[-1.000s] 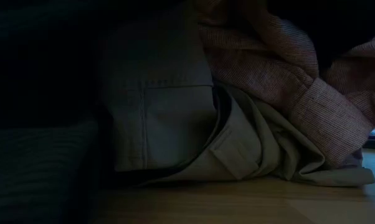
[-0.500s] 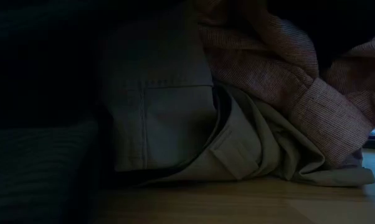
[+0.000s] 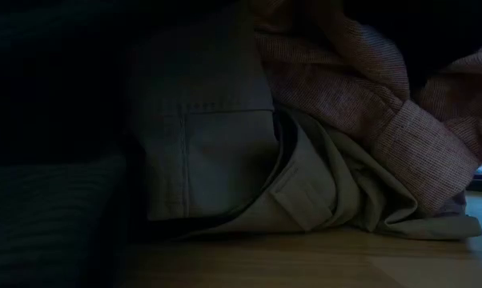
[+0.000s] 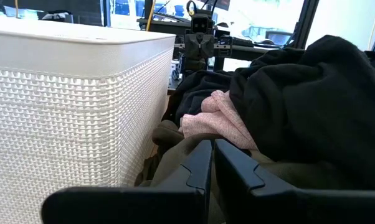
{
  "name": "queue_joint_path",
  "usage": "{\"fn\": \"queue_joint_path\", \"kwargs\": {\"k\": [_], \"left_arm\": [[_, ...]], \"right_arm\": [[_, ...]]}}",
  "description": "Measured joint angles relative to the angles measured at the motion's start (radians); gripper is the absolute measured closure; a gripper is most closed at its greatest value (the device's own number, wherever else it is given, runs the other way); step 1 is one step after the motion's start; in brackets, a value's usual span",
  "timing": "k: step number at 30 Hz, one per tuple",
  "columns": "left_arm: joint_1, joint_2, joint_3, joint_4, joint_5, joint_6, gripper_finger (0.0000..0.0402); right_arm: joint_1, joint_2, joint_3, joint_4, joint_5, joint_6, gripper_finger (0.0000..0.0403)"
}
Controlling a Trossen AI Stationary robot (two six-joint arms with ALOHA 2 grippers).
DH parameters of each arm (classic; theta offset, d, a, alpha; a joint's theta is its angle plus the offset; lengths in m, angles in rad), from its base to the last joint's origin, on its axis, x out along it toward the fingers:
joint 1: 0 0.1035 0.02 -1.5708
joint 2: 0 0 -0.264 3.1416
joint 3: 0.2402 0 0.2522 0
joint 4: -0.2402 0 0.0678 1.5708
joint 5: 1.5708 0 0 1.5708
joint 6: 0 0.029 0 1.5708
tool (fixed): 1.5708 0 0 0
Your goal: Sort clothes
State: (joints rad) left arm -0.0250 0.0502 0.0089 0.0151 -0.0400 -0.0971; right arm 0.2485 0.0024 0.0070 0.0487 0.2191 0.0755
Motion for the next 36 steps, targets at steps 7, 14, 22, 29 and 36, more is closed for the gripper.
{"fn": "queue_joint_path", "kwargs": {"k": [7, 14, 22, 29, 36], "left_arm": [[0.000, 0.000, 0.000, 0.000, 0.000, 0.000, 0.0386], [0.000, 0.000, 0.000, 0.000, 0.000, 0.000, 0.0386], [0.000, 0.000, 0.000, 0.000, 0.000, 0.000, 0.0386], [-0.001, 0.000, 0.000, 0.038, 0.003, -0.173, 0.0386], [-0.001, 0.000, 0.000, 0.173, 0.003, -0.606, 0.0386]], "right_arm": [[0.000, 0.000, 0.000, 0.000, 0.000, 0.000, 0.0361], [0.000, 0.000, 0.000, 0.000, 0.000, 0.000, 0.0361], [0.000, 0.000, 0.000, 0.003, 0.024, -0.122, 0.0361], [0.000, 0.000, 0.000, 0.003, 0.032, -0.204, 0.0361], [0.000, 0.000, 0.000, 0.015, -0.013, -0.096, 0.0361]]}}
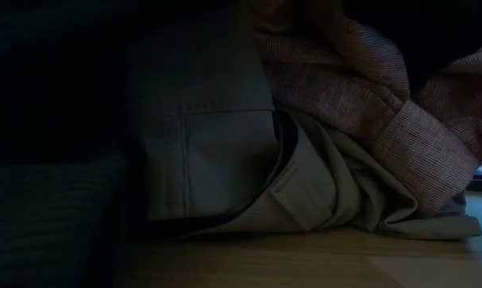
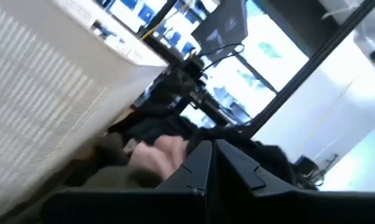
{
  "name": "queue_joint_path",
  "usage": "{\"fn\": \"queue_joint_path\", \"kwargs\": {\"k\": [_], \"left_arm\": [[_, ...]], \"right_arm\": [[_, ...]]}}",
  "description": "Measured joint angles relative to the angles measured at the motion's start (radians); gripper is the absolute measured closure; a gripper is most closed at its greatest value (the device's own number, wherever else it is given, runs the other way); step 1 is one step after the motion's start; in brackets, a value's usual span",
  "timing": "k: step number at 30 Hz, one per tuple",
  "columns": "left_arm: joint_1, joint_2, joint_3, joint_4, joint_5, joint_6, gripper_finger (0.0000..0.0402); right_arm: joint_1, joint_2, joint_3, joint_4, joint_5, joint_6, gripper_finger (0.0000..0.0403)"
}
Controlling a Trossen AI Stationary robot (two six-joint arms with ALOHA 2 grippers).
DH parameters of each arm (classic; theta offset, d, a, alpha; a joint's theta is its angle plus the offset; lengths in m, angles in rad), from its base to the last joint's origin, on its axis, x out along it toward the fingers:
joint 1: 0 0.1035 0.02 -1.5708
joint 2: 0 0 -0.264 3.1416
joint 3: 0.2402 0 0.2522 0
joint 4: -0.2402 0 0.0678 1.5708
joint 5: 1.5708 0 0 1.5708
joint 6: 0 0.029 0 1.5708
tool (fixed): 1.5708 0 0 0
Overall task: Sort clothes
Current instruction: Put the black shirt into the white laundry bin
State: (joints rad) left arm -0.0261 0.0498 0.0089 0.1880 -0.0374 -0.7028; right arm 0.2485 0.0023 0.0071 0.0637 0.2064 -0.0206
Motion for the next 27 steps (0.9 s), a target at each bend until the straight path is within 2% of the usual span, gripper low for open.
{"fn": "queue_joint_path", "kwargs": {"k": [4, 9, 15, 19, 25, 27], "left_arm": [[0.000, 0.000, 0.000, 0.025, 0.026, 0.042, 0.0386], [0.000, 0.000, 0.000, 0.110, 0.017, 0.154, 0.0386], [0.001, 0.000, 0.000, 0.139, -0.011, 0.130, 0.0386], [0.001, 0.000, 0.000, 0.161, -0.008, 0.171, 0.0386], [0.001, 0.001, 0.045, 0.213, -0.026, 0.224, 0.0386], [0.001, 0.017, 0.073, 0.210, -0.047, 0.247, 0.0386]], "right_arm": [[0.000, 0.000, 0.000, 0.024, -0.028, 0.234, 0.0361], [0.000, 0.000, 0.000, 0.053, -0.039, 0.633, 0.0361], [0.000, 0.000, 0.000, 0.026, -0.013, 0.660, 0.0361], [0.000, 0.000, 0.000, 0.036, 0.047, 0.668, 0.0361], [0.000, 0.003, 0.007, 0.273, -0.001, 0.554, 0.0361], [0.000, 0.010, 0.034, 0.305, -0.007, 0.501, 0.0361]]}}
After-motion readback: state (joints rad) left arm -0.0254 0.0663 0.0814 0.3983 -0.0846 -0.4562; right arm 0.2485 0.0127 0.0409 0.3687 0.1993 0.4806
